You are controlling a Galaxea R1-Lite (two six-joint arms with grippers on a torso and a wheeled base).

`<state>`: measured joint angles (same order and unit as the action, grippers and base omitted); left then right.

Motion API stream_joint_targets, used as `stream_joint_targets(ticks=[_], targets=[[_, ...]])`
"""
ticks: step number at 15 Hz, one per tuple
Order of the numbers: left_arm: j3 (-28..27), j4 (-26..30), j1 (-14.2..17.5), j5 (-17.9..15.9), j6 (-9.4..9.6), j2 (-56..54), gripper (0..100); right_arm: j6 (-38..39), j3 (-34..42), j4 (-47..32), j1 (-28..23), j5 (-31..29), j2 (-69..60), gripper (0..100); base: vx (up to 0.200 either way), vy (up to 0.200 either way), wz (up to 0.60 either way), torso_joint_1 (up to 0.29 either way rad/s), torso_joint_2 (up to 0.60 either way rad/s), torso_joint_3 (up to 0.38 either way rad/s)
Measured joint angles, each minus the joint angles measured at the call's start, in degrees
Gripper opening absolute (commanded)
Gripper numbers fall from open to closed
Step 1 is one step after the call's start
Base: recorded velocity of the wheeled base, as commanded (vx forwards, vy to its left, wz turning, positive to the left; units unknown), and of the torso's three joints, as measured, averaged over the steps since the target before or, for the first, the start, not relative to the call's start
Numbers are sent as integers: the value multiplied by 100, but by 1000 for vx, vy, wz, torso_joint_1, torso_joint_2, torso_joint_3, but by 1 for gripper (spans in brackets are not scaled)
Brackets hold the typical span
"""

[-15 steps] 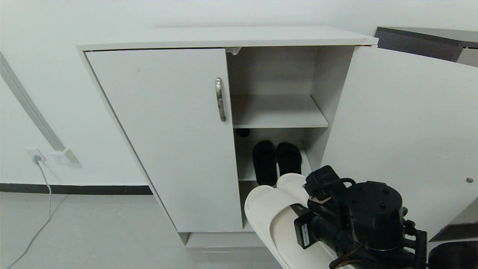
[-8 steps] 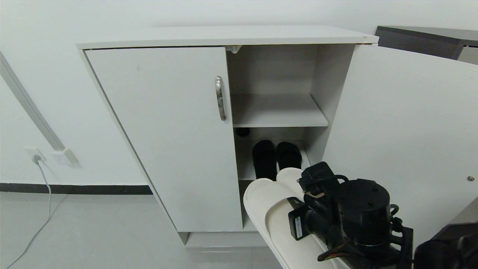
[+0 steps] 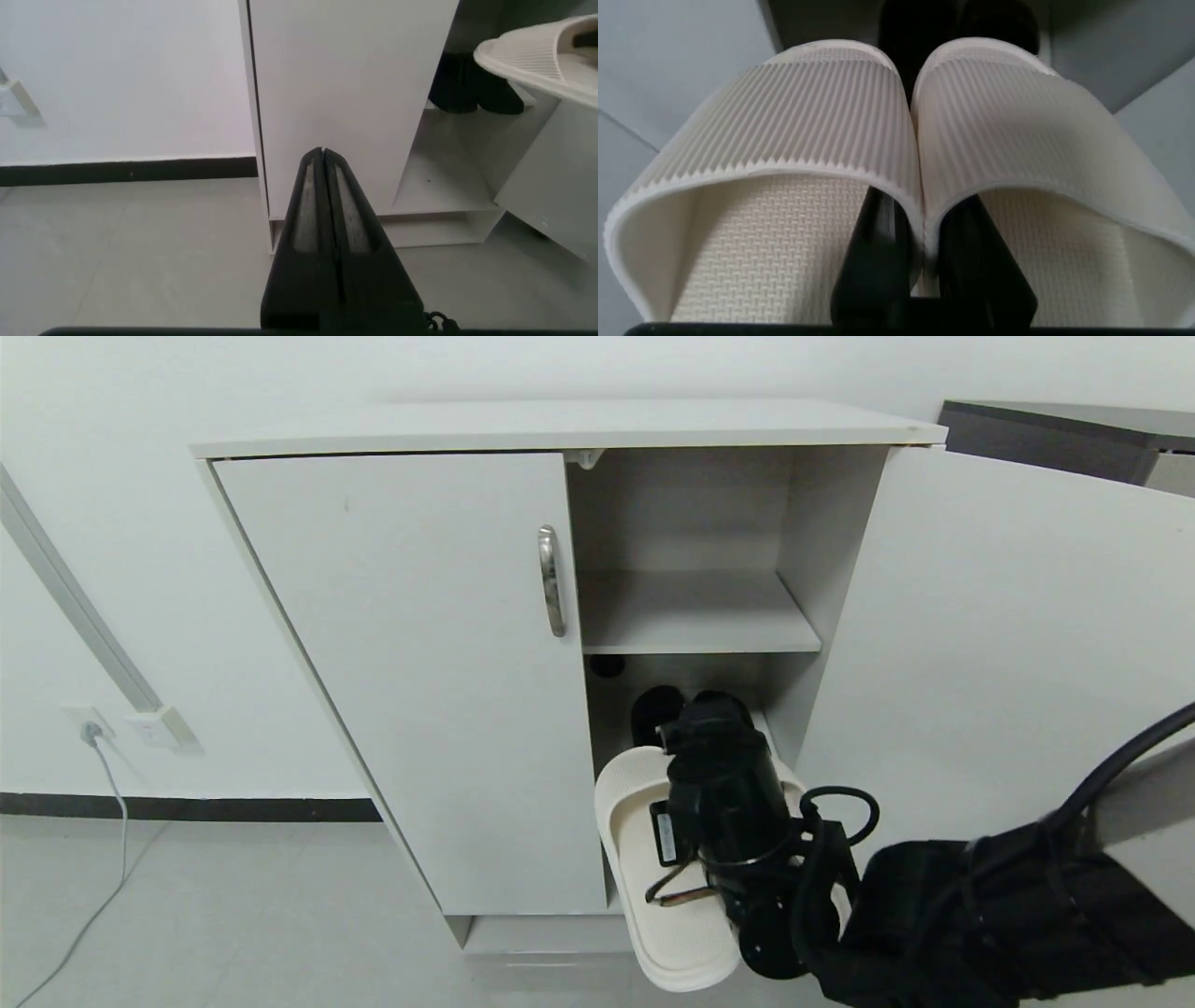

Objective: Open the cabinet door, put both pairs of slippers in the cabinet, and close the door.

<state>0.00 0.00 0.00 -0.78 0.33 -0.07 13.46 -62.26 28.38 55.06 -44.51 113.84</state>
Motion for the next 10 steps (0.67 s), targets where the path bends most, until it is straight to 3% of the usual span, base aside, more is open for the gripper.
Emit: stream_joint_targets(ticks=[3, 6, 10], targets=[[0, 0, 0, 0, 2, 0, 0, 268, -1296, -1289, -71, -482, -44, 0, 0, 0, 0, 0, 0, 0], [0, -2, 0, -1, 0, 0, 0, -260, -1888, -1242, -282, -574, -99, 0, 0, 0, 0, 0, 0, 0], [0, -2, 0, 7, 10, 0, 0, -468, -2024, -945, -435, -563, -129, 0, 0, 0, 0, 0, 0, 0]])
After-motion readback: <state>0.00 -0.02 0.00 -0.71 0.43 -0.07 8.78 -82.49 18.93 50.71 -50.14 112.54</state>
